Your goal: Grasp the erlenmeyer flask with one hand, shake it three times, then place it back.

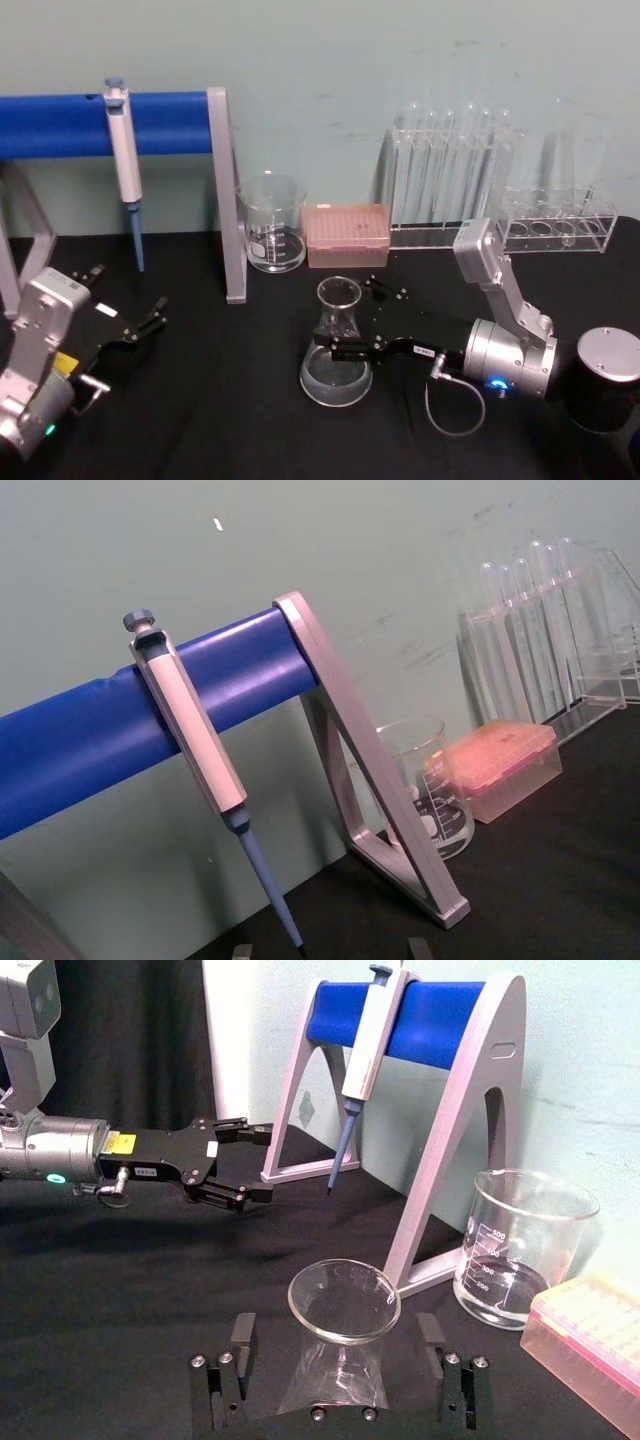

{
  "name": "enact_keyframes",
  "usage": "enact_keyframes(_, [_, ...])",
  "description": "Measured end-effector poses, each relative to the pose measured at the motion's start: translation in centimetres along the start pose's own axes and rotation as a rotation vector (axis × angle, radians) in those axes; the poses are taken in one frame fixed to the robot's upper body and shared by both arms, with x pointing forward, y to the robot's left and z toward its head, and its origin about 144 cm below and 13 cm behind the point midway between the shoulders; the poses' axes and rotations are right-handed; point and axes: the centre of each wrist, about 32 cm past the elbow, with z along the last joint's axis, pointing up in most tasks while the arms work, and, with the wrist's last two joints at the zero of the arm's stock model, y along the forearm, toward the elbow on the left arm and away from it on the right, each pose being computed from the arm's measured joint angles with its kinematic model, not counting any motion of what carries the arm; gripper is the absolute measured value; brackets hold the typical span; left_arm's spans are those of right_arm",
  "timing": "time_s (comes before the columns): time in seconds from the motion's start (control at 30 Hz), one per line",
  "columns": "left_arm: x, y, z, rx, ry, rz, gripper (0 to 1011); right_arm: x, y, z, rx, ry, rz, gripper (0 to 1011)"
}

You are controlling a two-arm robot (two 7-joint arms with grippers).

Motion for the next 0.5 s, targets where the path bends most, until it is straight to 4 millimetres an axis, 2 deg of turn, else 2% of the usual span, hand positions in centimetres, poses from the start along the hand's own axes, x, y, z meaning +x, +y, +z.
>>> enact_keyframes(0.5, [0.00, 0.00, 0.00, 0.000, 0.000, 0.000, 1001, 0.00, 0.01, 0.04, 0.003, 0.000, 0.000, 1000])
